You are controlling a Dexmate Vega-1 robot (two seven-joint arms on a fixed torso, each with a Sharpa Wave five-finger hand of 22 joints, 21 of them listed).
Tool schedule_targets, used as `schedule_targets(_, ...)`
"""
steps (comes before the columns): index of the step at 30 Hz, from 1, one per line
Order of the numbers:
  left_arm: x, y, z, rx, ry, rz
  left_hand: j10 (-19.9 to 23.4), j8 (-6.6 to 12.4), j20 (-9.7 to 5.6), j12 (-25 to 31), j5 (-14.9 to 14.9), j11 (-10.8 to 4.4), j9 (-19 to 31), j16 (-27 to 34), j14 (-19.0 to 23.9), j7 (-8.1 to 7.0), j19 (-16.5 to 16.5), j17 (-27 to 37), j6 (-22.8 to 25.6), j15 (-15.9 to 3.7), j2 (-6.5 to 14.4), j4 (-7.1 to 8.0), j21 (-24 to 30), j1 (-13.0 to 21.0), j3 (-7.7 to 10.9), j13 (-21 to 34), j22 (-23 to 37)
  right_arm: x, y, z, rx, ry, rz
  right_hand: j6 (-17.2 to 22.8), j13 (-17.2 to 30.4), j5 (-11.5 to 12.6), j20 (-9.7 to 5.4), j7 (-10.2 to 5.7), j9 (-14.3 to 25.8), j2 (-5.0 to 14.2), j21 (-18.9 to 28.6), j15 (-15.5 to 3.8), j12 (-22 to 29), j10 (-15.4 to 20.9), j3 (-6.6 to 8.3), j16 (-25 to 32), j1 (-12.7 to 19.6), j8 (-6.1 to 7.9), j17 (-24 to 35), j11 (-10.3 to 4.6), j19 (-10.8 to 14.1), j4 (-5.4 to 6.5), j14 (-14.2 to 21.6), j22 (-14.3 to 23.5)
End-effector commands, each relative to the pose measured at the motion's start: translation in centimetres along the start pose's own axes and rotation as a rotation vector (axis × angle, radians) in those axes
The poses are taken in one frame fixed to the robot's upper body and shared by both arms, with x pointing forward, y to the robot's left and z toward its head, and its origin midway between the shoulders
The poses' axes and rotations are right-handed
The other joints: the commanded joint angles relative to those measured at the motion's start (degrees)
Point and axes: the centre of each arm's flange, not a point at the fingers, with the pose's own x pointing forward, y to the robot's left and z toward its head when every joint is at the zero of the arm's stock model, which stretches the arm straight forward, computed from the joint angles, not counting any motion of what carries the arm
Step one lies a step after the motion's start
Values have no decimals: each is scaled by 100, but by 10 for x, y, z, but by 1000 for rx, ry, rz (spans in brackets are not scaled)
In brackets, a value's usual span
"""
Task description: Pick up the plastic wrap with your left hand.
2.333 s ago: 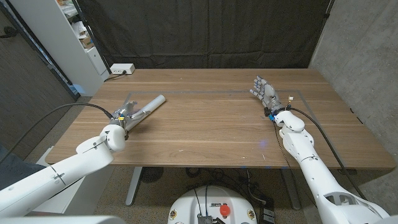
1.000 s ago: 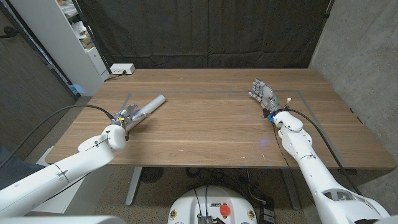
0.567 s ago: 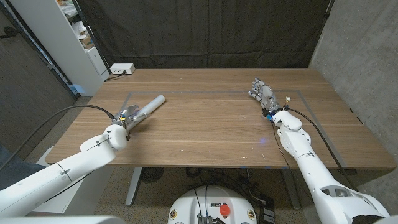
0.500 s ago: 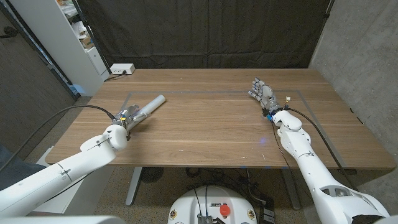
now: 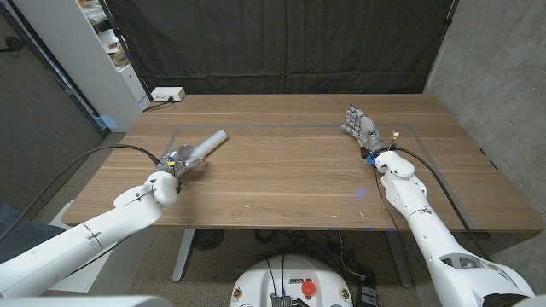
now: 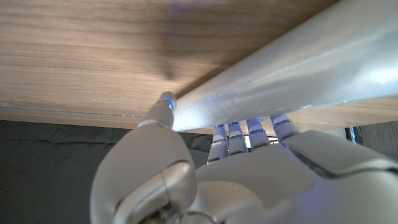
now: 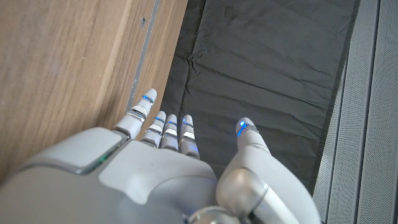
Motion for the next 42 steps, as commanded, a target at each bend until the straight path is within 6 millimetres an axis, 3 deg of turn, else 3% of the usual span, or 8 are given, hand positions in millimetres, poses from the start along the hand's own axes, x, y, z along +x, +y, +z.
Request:
schedule_targets(1,-1,-3,1,-1,20,1,170,60,29,52,-57,-23,11,55,211,-26,264,12,111,-40,41,-7,122,268,109,14,49,-2,-2,3,0,-12,0,38,32,44,-23,-15,25,66,-19,2,-1,21,7,-9,0,1,34,7,54,-37,30,15)
schedule_targets(10,-1,-4,2,5,31,-8,549,91,42,150,-54,-118,21,120,653,-75,868,10,341,-157,42,-8,310,718,193,22,79,-2,-2,0,7,-7,-1,35,32,44,-22,-20,25,64,-21,-1,0,23,5,-10,-2,-1,34,18,52,-39,31,16)
schedule_targets(17,1,-5,3,-9,39,-18,948,123,44,250,31,-263,43,249,1253,-93,1699,41,631,-305,133,-1,601,1230,230,71,111,-2,-1,-2,11,-3,-2,33,32,45,-23,-20,25,65,-22,-1,-2,18,6,-12,-1,-1,34,4,53,-39,28,16)
schedule_targets(24,2,-4,4,-23,40,-17,1187,164,31,306,149,-292,66,371,1623,-59,2398,92,877,-361,275,-26,879,1725,233,120,125,-1,-2,-3,13,-3,0,35,32,45,-18,-21,25,66,-24,1,-3,17,5,-11,-2,0,34,5,49,-39,30,16)
schedule_targets(31,4,-4,5,-35,50,-14,1364,208,23,359,284,-372,92,515,1924,-12,2807,152,1069,-419,408,-34,1057,2120,216,174,122,0,-2,-3,14,1,3,38,32,46,-20,-17,25,67,-26,-2,-3,16,5,-11,-3,1,34,12,47,-39,32,16)
schedule_targets(42,4,-2,4,-50,51,-4,1594,251,-10,448,409,-471,117,691,2215,0,3129,233,1248,-485,489,-15,1212,2396,125,246,115,3,0,-4,15,3,9,39,32,46,-9,-20,25,66,-25,3,-2,19,3,-10,-4,1,34,-1,49,-40,39,16)
